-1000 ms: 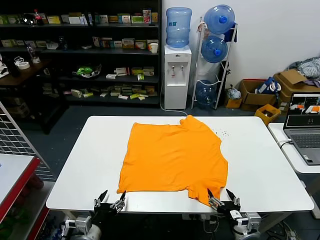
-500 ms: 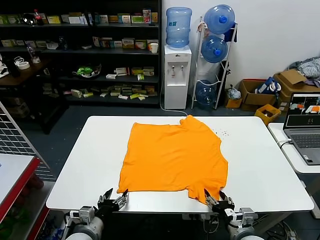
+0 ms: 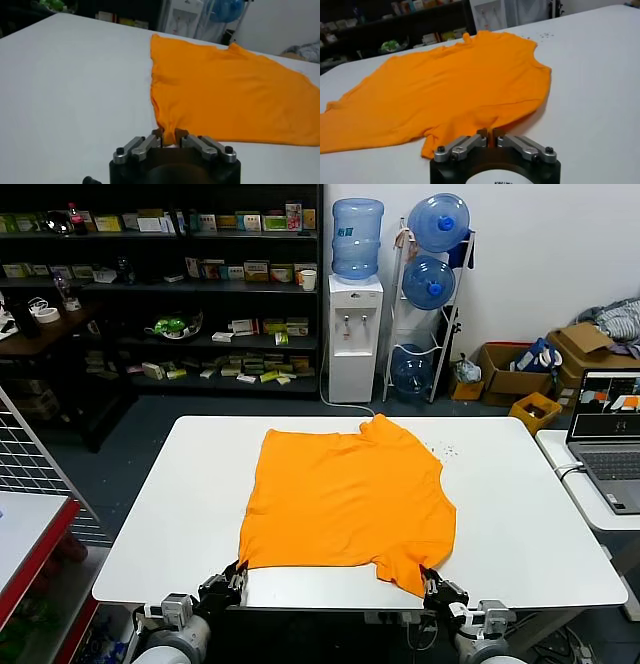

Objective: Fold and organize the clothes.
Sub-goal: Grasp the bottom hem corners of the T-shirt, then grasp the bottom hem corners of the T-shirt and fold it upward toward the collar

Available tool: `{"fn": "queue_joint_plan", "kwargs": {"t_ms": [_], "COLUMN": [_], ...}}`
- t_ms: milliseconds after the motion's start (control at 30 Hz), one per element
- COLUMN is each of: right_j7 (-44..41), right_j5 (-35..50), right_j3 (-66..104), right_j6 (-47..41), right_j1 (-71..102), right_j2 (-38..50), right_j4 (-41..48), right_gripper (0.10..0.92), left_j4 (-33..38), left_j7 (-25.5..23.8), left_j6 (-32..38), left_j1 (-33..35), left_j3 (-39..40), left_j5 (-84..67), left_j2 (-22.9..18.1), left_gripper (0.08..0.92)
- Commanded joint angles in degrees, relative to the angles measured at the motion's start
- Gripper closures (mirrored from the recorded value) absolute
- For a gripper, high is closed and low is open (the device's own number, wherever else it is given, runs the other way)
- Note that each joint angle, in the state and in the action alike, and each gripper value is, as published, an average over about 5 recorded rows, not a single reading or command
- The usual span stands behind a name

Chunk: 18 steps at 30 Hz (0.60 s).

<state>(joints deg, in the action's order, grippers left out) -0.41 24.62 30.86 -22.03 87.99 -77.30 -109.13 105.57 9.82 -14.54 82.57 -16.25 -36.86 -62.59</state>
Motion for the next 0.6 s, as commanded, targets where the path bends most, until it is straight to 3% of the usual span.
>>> {"fn": "queue_joint_plan", "kwargs": {"t_ms": [33,200,600], "right_j7": [0.44,1.59,2.77], "right_j5": [0.88,2.43,3.35], "right_j3": [0.01,0.3,0.91], "right_j6": [3.65,4.62,7.91], "right_j1": [0.49,5.58,21.33], "right_j2": [0.29,2.12,6.38], "right_j4": [-0.45,-5.62,-17.15], "right_gripper": [0.901,0.901,0.901], "left_j4": [0.28,2.97,14.94], "left_j7": [0.12,0.48,5.45], "left_j6": [-0.26,0.23,-1.0], "left_j1": [-0.16,1.35,11.36], "left_j3": [0.14,-0.37,-0.84], "left_j5": [-0.44,-1.1,-7.2], "left_j2": [0.22,0.82,8.17], "left_gripper": [0.839,0.908,0.908]}}
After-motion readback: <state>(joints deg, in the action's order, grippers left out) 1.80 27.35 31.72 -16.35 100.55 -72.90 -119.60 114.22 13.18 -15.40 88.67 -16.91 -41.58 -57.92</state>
